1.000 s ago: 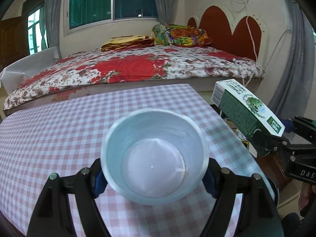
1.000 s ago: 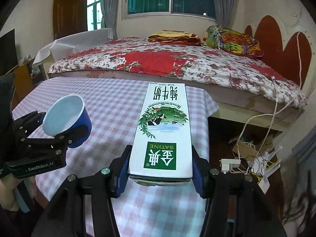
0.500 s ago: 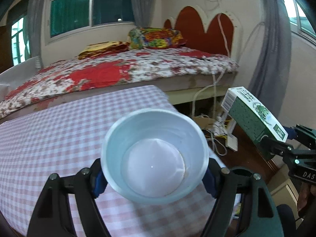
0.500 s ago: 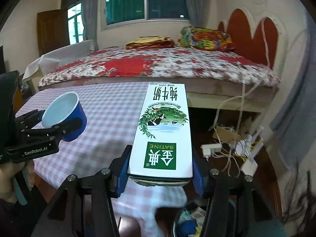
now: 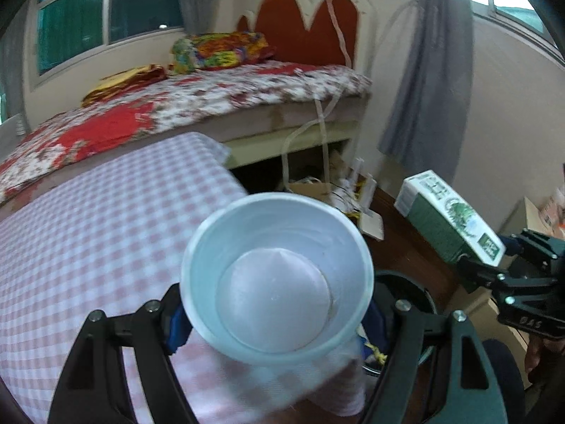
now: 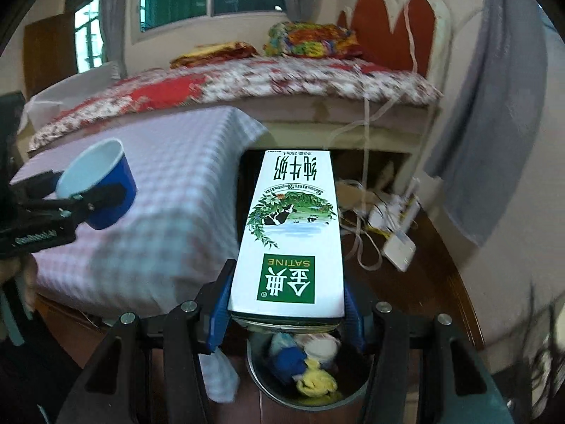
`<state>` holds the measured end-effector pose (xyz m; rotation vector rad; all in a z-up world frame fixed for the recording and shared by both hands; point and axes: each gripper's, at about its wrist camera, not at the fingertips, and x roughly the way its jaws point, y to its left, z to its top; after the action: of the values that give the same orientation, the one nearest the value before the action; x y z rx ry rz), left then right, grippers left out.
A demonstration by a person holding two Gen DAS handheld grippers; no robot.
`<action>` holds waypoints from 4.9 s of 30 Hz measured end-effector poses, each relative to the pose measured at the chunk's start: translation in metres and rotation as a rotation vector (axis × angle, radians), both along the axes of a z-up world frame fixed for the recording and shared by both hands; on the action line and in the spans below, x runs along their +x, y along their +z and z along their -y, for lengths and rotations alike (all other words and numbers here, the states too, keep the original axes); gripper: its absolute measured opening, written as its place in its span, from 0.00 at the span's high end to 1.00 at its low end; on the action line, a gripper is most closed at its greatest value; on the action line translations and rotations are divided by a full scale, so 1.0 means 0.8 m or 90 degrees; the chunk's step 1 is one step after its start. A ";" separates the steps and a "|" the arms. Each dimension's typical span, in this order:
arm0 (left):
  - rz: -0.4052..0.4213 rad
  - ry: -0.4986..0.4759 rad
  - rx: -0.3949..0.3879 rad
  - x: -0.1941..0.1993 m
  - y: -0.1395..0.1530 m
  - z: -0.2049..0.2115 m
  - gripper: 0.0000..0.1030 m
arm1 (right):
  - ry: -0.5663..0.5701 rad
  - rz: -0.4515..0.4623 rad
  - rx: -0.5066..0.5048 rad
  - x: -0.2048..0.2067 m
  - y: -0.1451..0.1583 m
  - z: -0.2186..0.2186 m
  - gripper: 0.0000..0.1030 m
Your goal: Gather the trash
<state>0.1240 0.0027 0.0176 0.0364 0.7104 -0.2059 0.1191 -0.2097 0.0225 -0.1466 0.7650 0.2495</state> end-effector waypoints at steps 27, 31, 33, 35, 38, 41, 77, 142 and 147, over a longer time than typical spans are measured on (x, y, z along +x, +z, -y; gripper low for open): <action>-0.191 -0.201 -0.017 -0.007 -0.147 0.182 0.24 | -0.055 -0.153 -0.035 -0.049 -0.148 0.132 0.45; -0.224 -0.190 -0.021 0.003 -0.169 0.185 0.24 | -0.042 -0.177 -0.035 -0.039 -0.168 0.136 0.45; -0.234 -0.184 -0.025 0.007 -0.176 0.185 0.24 | -0.031 -0.186 -0.040 -0.032 -0.177 0.136 0.45; -0.246 -0.180 -0.054 0.012 -0.183 0.182 0.23 | -0.008 -0.191 -0.048 -0.025 -0.184 0.130 0.45; -0.271 -0.153 -0.065 0.023 -0.199 0.179 0.12 | 0.030 -0.197 -0.102 -0.015 -0.204 0.118 0.16; -0.282 -0.142 -0.052 0.022 -0.205 0.178 0.05 | -0.003 -0.202 -0.159 -0.011 -0.223 0.127 0.10; -0.129 -0.080 -0.030 -0.046 -0.082 0.136 0.04 | -0.128 -0.125 -0.046 -0.049 -0.104 0.135 0.00; 0.062 0.032 -0.010 -0.182 0.080 0.034 0.04 | -0.021 0.074 -0.004 -0.160 0.101 0.016 0.00; 0.062 0.031 -0.010 -0.182 0.080 0.034 0.04 | -0.021 0.074 -0.005 -0.160 0.101 0.016 0.00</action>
<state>-0.0215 -0.0248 0.0813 0.0138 0.6119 -0.1612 -0.0090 -0.2225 0.1032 -0.1538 0.6518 0.2044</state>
